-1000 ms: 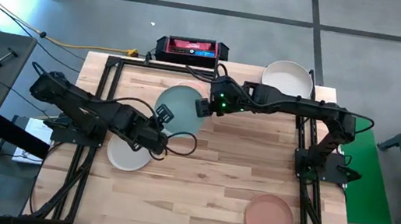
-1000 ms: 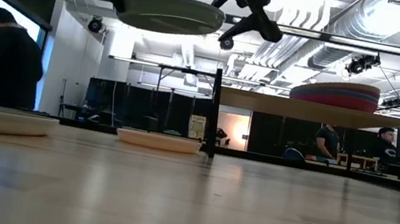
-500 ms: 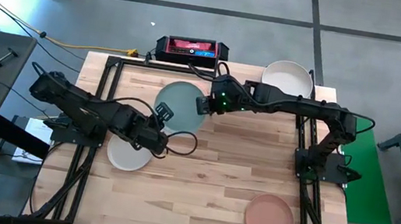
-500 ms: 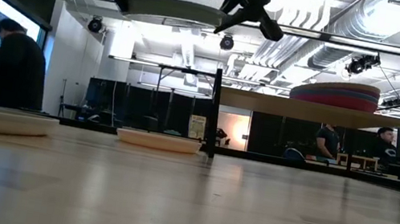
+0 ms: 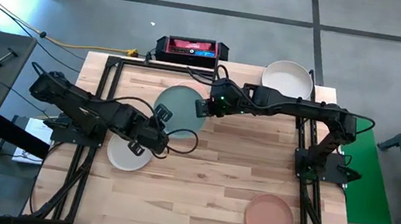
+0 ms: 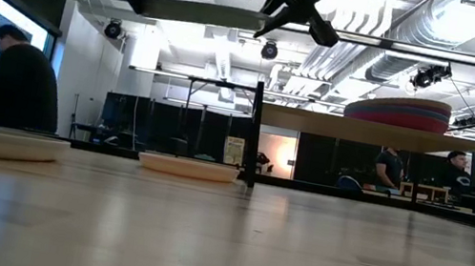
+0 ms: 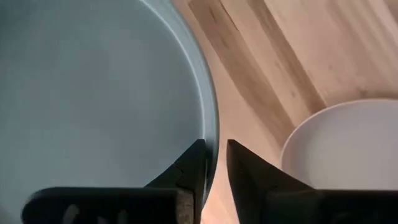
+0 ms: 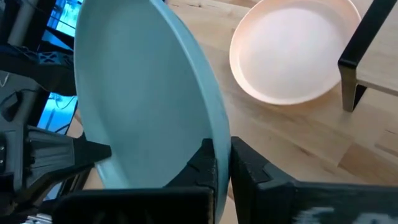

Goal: Place and stack plates onto a shelf
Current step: Put the light blue plate on the shelf

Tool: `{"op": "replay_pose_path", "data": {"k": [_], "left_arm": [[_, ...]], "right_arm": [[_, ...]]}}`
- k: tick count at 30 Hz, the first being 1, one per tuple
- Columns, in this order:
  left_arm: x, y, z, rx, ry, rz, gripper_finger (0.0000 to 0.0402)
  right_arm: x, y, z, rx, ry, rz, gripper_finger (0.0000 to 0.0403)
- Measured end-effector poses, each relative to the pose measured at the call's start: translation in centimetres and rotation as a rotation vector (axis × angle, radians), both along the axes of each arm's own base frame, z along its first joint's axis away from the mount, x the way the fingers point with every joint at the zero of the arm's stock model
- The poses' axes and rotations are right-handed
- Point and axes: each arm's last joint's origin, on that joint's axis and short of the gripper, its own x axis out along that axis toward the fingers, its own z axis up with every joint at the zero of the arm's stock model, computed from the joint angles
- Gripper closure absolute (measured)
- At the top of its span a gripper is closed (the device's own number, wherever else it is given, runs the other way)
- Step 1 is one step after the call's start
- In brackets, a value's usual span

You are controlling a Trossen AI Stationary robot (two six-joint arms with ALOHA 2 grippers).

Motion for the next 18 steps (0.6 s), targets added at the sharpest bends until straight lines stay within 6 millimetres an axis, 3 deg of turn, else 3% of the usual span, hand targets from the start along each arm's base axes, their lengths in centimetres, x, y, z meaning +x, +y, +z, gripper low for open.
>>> {"op": "replay_pose_path", "data": {"k": [7,18], "left_arm": [[-0.2,0.2,0.2,0.003,-0.051,0.087,0.0301],[-2.6,1.2,3.0,0.048,-0.237,0.197,0.0284]], "right_arm": [[-0.8,-0.3,0.5,0.001,0.011,-0.018,0.0402],[-5.4,-2.3,4.3,-0.109,0.0,-0.087,0.0402]]}}
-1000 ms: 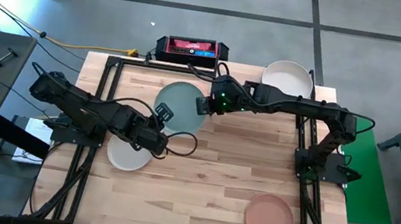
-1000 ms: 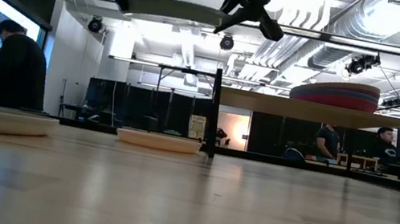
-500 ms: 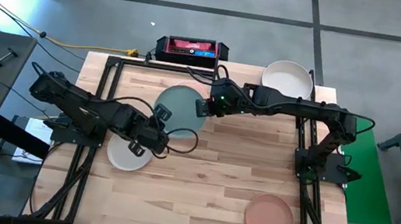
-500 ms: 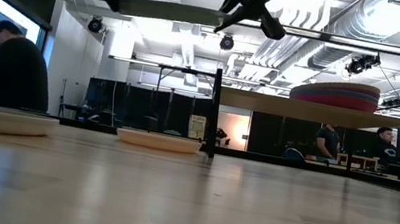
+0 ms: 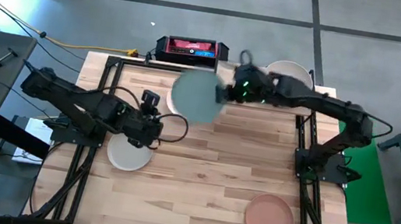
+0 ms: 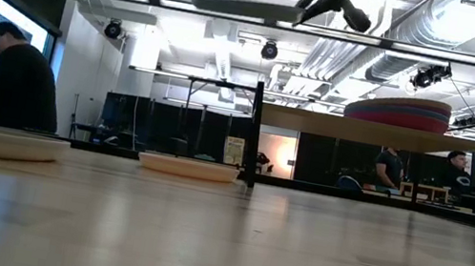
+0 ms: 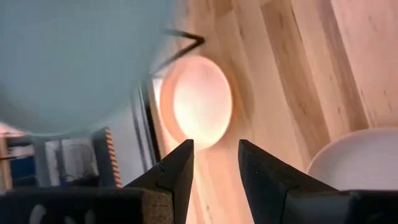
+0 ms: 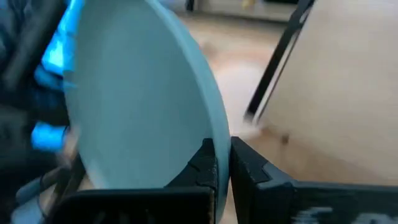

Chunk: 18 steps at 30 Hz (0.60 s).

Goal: Place and stack plates onto a shelf
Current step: Put the light blue plate on the shelf

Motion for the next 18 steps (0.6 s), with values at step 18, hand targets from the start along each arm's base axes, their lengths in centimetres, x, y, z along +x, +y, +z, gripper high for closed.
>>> {"op": "replay_pose_path", "data": {"k": [18], "left_arm": [[-0.7,2.4,2.3,-0.027,-0.218,0.144,0.0284]], "right_arm": [[-6.1,-5.8,2.3,-0.053,0.042,-0.13,0.0403]]}}
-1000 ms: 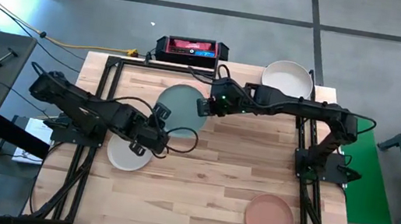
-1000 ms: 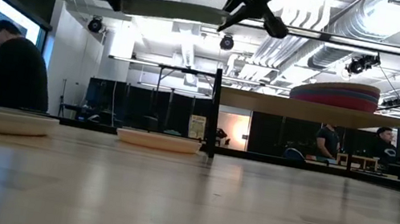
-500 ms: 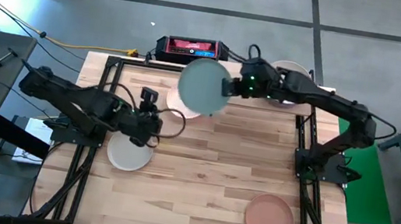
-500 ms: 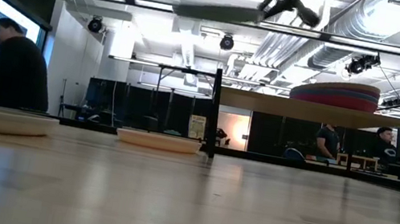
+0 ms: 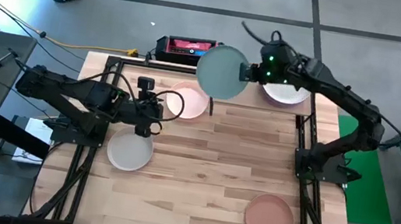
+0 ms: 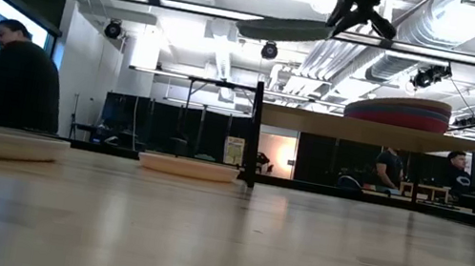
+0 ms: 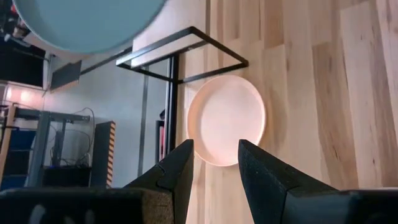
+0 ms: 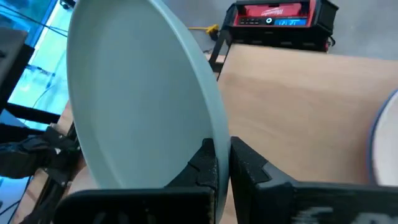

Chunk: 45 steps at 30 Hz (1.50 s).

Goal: Place and stack plates onto a shelf
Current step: Put the light blue plate on the shelf

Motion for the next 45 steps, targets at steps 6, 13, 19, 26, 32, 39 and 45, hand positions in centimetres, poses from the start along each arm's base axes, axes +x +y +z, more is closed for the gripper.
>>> {"op": "replay_pose_path", "data": {"k": [6,13,19,26,32,39,45], "left_arm": [[0.1,0.9,0.0,-0.032,-0.036,0.082,0.0284],[0.2,2.1,0.0,-0.066,-0.079,0.178,0.0284],[0.2,3.1,0.0,-0.092,-0.115,0.254,0.0284],[0.2,4.0,0.0,-0.117,-0.151,0.329,0.0284],[0.1,4.6,0.0,-0.126,-0.166,0.37,0.0284],[0.1,5.0,0.0,-0.125,-0.167,0.386,0.0284],[0.1,5.3,0.0,-0.124,-0.168,0.398,0.0284]], "right_arm": [[-1.9,-2.7,0.0,0.021,0.008,-0.005,0.0403],[-4.8,-5.1,-0.8,0.053,0.131,-0.053,0.0403],[-5.2,-6.6,-1.6,0.06,0.185,-0.024,0.0403],[-3.9,-7.7,-3.2,0.064,0.244,0.038,0.0403],[-3.3,-8.3,-4.2,0.077,0.276,0.058,0.0403],[-2.9,-8.7,-4.8,0.092,0.291,0.059,0.0403],[-2.3,-9.3,-5.9,0.114,0.315,0.066,0.0403]]}}
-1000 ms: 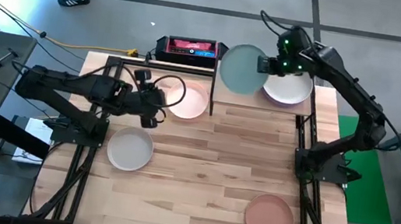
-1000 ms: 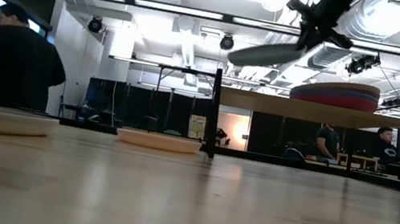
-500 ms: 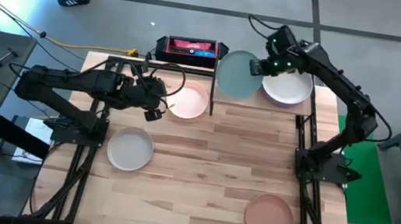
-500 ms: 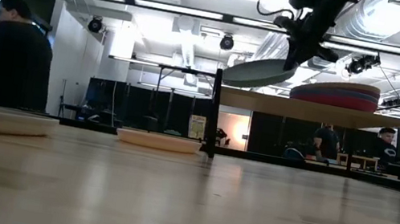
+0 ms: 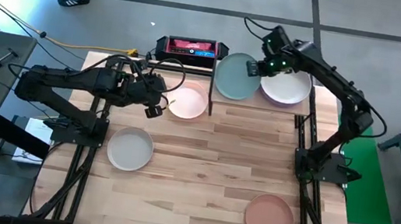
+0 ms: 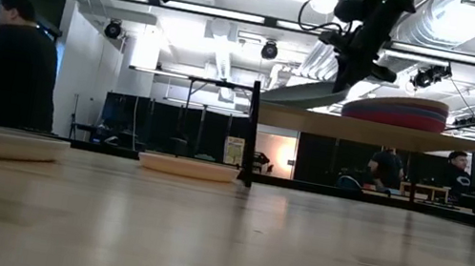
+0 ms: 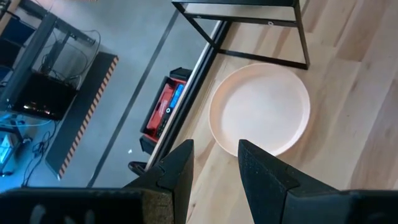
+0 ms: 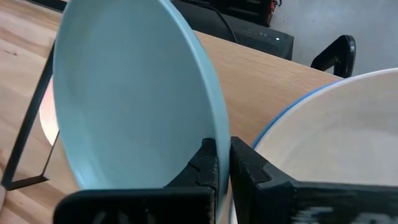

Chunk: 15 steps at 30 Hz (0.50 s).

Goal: Place and stack plates onto a shelf
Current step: Put the light blue plate on the shelf

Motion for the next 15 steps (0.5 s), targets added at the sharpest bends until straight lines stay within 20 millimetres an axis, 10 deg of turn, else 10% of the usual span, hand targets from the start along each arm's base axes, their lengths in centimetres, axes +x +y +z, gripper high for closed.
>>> {"op": "replay_pose_path", "data": {"k": [15], "left_arm": [[0.01,0.0,0.0,0.0,0.0,-0.001,0.0284]], "right_arm": [[0.14,-0.41,-0.43,-0.031,0.043,-0.003,0.0403]]}}
